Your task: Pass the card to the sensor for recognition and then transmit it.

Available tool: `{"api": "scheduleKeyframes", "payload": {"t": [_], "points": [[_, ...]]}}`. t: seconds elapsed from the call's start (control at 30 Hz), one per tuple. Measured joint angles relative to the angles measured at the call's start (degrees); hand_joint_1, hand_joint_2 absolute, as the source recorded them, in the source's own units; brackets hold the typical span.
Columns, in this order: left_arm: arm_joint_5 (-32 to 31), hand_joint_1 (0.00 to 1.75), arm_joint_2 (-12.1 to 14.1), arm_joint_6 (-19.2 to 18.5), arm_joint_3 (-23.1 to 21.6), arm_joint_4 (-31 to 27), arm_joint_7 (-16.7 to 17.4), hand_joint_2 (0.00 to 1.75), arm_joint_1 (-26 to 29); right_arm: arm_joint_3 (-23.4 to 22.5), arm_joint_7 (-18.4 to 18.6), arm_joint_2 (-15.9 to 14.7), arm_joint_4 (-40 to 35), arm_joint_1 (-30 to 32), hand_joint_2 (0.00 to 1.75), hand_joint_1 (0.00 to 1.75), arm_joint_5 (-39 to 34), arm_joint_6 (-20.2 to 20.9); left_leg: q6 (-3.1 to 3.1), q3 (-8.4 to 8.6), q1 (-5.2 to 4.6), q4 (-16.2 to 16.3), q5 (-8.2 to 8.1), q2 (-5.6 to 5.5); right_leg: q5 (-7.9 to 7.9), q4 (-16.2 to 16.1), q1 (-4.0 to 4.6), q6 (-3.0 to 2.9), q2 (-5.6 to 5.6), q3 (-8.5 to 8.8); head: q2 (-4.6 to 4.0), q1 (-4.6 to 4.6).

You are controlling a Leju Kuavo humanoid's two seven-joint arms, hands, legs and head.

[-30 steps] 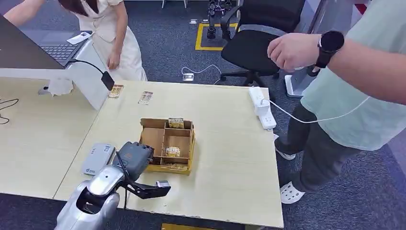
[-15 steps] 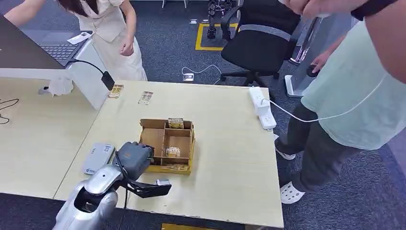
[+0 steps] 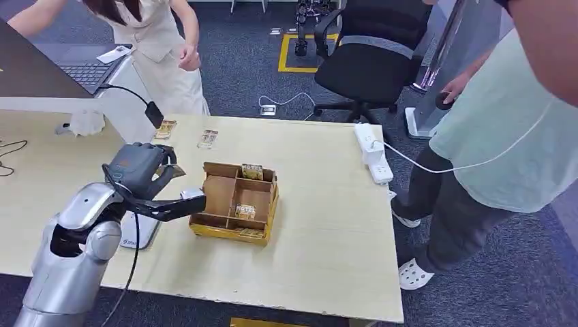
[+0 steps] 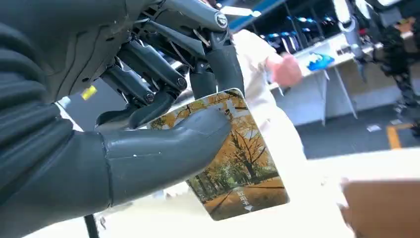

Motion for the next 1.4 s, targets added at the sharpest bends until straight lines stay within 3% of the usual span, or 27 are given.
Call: {"api": "scheduleKeyframes", "payload": {"t": [0.4, 0.5, 0.6, 0.83, 1.4], "points": [[-1.53, 1.75, -0.13, 0.04, 0.83, 0.07, 2.4, 1.75, -4.38, 0.02, 0.0, 0.0, 0.0, -0.03, 0.0, 0.0, 0.07, 0.0, 0.01, -0.01, -0.02, 0.02, 0.0, 0.0, 0.01, -0.03, -0.02, 0.02, 0.01, -0.02, 0.0, -0.02], [-4.99, 1.75, -1.69, 1.43, 1.12, 0.64, 4.83, 1.75, -5.66, 0.2, -0.2, 0.0, 0.02, -0.11, 0.0, 0.0, 0.85, 0.2, 0.01, -0.02, -0.02, 0.02, 0.0, 0.0, 0.02, -0.03, -0.02, 0.02, 0.0, -0.02, 0.0, -0.02], [-9.9, 1.75, -5.29, 4.79, 2.52, 1.51, 6.21, 1.75, -7.61, 0.11, -1.88, 0.0, 0.48, -0.31, 0.0, 0.0, 3.43, 0.87, 0.06, -0.09, -0.03, 0.02, 0.03, -0.06, 0.04, -0.03, -0.02, 0.04, -0.07, -0.01, 0.0, 0.0], [-12.02, 1.75, -9.46, 5.11, 4.2, 1.95, 6.05, 1.75, -9.36, -0.55, -2.99, 0.0, 1.44, -0.31, 0.0, 0.0, 4.79, 0.96, 0.06, -0.11, -0.04, 0.03, 0.03, -0.07, 0.05, -0.03, -0.03, 0.06, -0.07, -0.02, 0.0, 0.0], [-12.68, 1.75, -11.74, 4.39, 5.47, 1.99, 5.24, 1.75, -10.68, -1.25, -3.02, -0.02, 2.36, -0.29, 0.0, 0.0, 5.11, 1.03, 0.07, -0.13, -0.03, 0.03, 0.04, -0.06, 0.05, -0.03, -0.03, 0.06, -0.06, -0.03, 0.0, -0.02]]}}
